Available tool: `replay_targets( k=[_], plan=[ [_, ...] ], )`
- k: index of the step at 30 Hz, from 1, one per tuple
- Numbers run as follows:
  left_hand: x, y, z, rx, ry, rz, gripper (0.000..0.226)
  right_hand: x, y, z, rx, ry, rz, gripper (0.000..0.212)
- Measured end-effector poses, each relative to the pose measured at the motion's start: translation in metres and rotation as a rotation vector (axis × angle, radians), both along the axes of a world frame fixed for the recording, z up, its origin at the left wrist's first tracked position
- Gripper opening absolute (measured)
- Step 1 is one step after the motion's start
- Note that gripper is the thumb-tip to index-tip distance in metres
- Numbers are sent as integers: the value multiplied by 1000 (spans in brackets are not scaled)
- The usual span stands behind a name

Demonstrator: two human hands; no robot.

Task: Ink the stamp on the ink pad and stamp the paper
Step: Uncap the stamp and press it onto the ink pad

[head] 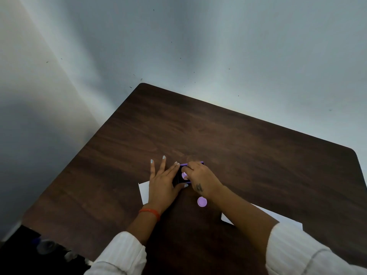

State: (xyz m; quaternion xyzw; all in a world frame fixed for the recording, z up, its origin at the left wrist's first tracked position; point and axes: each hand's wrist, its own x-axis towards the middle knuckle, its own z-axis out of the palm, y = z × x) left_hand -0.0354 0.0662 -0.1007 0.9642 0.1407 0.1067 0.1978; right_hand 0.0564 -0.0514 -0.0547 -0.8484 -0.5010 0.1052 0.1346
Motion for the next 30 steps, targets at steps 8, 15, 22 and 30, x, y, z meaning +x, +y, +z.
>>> replay_targets(
  k=[8,15,22,30],
  plan=[
    [0,0,-2,-15,16,-4,61,-24,11,-6,-11,21,-267,37],
    [3,2,-2,-29,48,-24,63,2,3,17,72,168,-266,11],
    [4,1,-3,-56,64,-13,62,-10,-5,4,48,26,-186,21],
    [4,0,-2,-100,58,-14,62,-19,11,2,-53,48,-341,41]
  ],
)
